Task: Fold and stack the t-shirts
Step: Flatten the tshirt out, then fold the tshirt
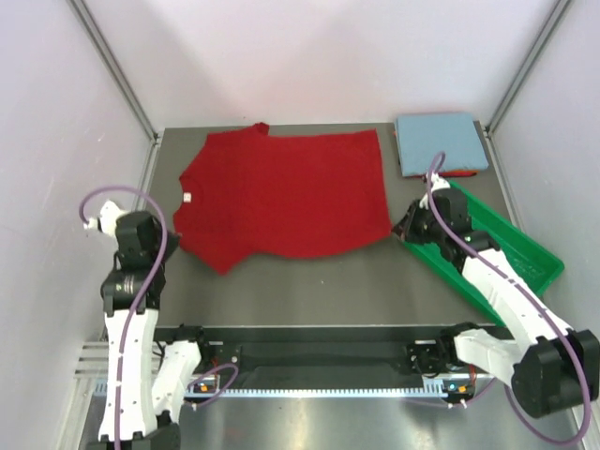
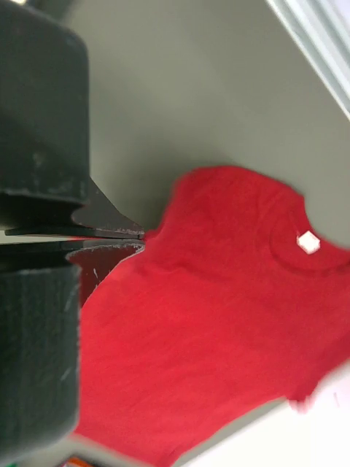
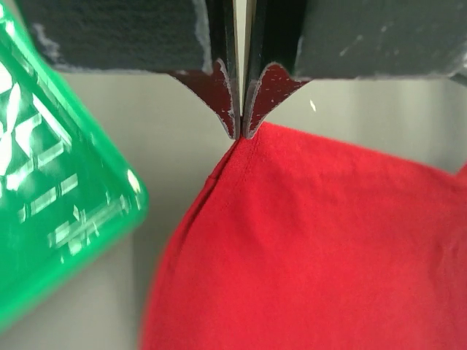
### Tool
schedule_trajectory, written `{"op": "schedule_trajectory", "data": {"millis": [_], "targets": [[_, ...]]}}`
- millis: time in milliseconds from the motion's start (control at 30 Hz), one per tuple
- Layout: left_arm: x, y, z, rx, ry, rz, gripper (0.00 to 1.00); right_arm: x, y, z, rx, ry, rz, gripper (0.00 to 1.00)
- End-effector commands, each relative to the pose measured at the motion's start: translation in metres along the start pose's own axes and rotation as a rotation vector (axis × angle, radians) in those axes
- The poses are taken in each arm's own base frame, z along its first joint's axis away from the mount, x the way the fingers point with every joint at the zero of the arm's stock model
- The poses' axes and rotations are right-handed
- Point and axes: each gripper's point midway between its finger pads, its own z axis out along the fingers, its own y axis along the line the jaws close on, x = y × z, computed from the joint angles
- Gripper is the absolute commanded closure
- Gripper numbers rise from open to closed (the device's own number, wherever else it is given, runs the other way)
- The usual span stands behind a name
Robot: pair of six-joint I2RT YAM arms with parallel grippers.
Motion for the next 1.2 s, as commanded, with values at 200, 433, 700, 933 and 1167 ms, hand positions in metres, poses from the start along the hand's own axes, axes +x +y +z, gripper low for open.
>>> {"op": "schedule_trajectory", "data": {"millis": [200,433,700,933,1167], "targets": [[0.047,0.064,0.003,-0.220,0.054,-0.092,1.00,0.053,-0.027,-0.014,0.070,0.107,-0.003,1.00],[0.028,0.062,0.007,-0.231,-0.019,-0.061,1.00,0.057,-0.027,-0.014,0.071,0.128,-0.003,1.00],[0.020,0.040,0.038,-0.166,-0.048,-0.025,1.00,0.043,-0.030,0.010,0.098,0.124,-0.002,1.00],[0.022,0.009,0.078,-0.056,-0.005,0.094,1.00,0.018,-0.032,0.035,0.129,0.107,-0.063,1.00],[0.009,0.009,0.113,-0.164,0.013,0.232,1.00,0.007,-0.035,0.053,0.152,0.106,-0.075,1.00]]}}
